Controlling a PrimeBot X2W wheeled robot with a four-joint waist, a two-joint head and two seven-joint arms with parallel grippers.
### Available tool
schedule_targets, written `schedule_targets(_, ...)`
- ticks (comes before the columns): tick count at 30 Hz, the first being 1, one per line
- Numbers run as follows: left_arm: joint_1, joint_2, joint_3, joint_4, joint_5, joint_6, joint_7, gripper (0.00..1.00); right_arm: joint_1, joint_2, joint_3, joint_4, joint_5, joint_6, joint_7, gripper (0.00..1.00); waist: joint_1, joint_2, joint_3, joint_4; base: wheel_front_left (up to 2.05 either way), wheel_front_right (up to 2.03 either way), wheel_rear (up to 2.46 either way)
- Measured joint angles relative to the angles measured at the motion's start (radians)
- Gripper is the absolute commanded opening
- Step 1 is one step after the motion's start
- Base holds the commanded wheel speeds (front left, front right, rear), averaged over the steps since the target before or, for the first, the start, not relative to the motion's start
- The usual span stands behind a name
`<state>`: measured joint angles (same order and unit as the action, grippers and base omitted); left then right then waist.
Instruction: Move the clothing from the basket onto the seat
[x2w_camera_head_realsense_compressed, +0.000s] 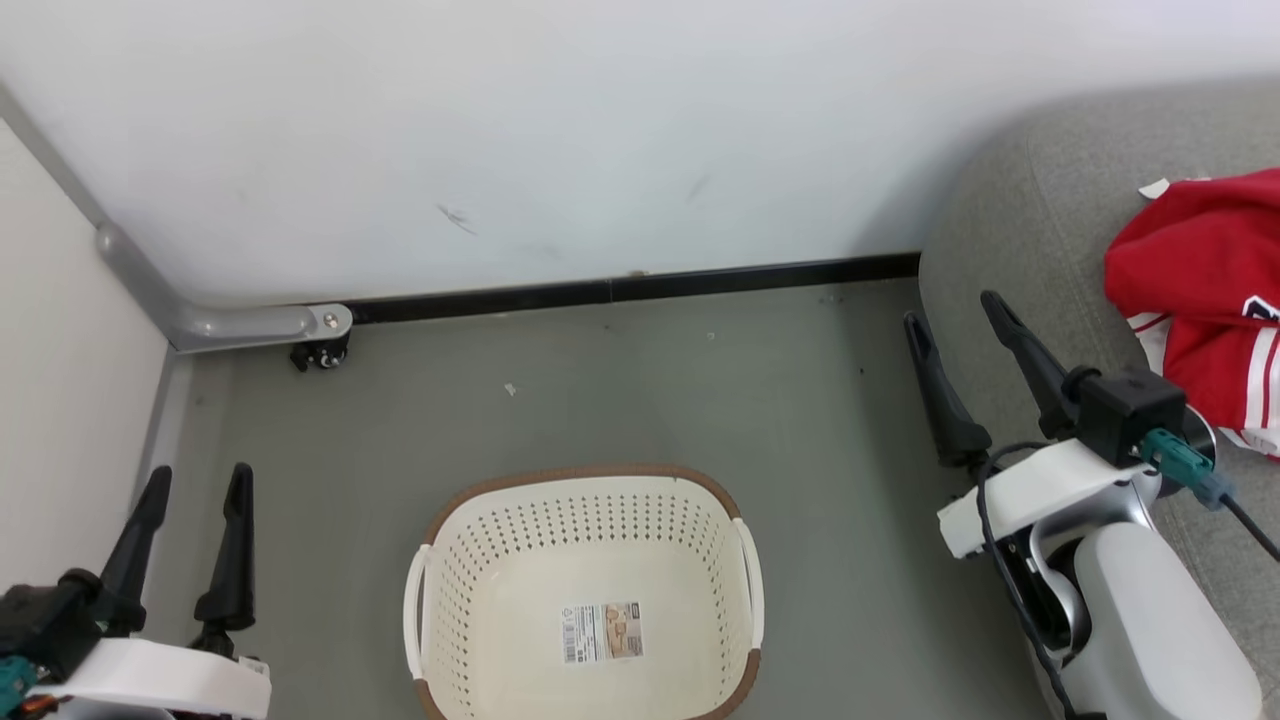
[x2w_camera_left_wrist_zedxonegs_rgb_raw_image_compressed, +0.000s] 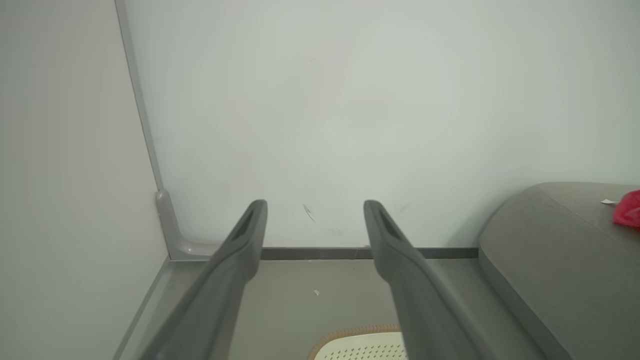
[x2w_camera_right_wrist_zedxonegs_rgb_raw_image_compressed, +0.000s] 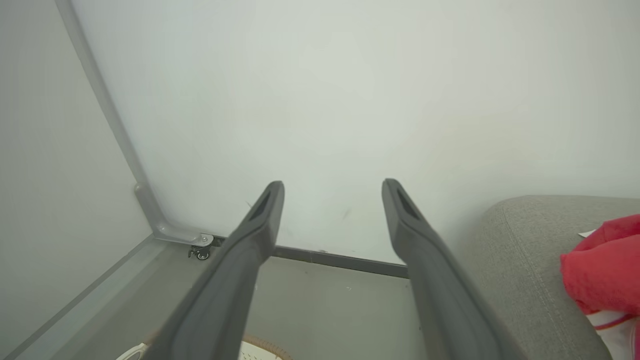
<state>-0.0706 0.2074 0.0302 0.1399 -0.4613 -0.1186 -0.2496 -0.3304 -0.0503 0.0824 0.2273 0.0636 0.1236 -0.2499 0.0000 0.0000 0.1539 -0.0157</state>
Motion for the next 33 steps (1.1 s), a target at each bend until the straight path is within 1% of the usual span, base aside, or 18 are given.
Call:
schedule_targets(9, 0.062, -0.028, 0.009, -0.008, 0.016, -0.007, 0.0, 1.0, 0.099, -0.004, -0.011, -0.042, 0.016, 0.0, -0.001, 1.0, 0.0, 0.0, -0.065, 0.013, 0.0, 0.0, 0.0)
schedule_targets(13, 0.086, -0.039, 0.013, -0.009, 0.031, -0.007, 0.0, 1.0, 0.139, -0.003, -0.01, -0.061, 0.043, 0.0, -0.001, 1.0, 0.0, 0.0, -0.092, 0.017, 0.0, 0.0, 0.0)
schedule_targets(20, 0.126, -0.047, 0.015, -0.011, 0.043, -0.007, 0.0, 1.0, 0.203, -0.002, -0.007, -0.099, 0.051, 0.0, -0.001, 1.0, 0.0, 0.0, -0.137, 0.022, 0.0, 0.0, 0.0)
schedule_targets(33, 0.187, -0.056, 0.02, -0.022, 0.077, -0.008, 0.0, 1.0, 0.291, -0.012, -0.013, -0.124, 0.051, 0.0, -0.001, 1.0, 0.0, 0.0, -0.194, 0.024, 0.0, 0.0, 0.0)
